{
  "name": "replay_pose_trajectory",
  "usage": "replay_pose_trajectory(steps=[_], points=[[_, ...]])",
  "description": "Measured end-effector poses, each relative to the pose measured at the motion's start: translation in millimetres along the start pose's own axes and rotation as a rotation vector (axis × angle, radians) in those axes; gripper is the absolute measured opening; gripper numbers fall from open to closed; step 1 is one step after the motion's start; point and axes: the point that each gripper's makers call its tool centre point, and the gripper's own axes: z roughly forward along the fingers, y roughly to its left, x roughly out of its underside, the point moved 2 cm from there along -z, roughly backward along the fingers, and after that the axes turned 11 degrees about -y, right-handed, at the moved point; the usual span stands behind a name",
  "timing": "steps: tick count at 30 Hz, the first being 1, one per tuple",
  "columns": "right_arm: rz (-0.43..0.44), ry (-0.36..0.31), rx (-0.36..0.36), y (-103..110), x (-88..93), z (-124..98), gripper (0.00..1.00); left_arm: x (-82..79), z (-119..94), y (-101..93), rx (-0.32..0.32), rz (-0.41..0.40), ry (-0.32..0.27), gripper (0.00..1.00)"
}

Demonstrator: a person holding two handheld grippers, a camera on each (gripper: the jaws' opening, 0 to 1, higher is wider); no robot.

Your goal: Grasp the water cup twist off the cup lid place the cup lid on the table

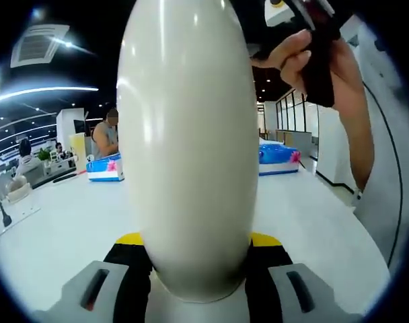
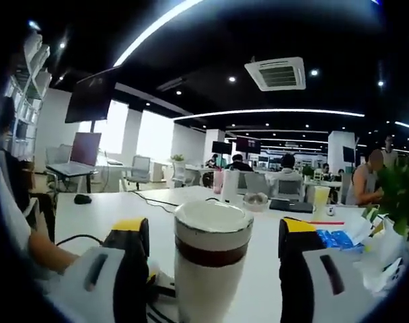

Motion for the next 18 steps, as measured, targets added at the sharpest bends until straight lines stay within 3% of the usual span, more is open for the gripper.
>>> replay_pose_trajectory(steps=[18], points=[[-0.014,0.01,0.0,1.5,0.1,-1.8,0.72,0.9,0.7,-0.4,-0.001,-0.003,0.002,0.55]])
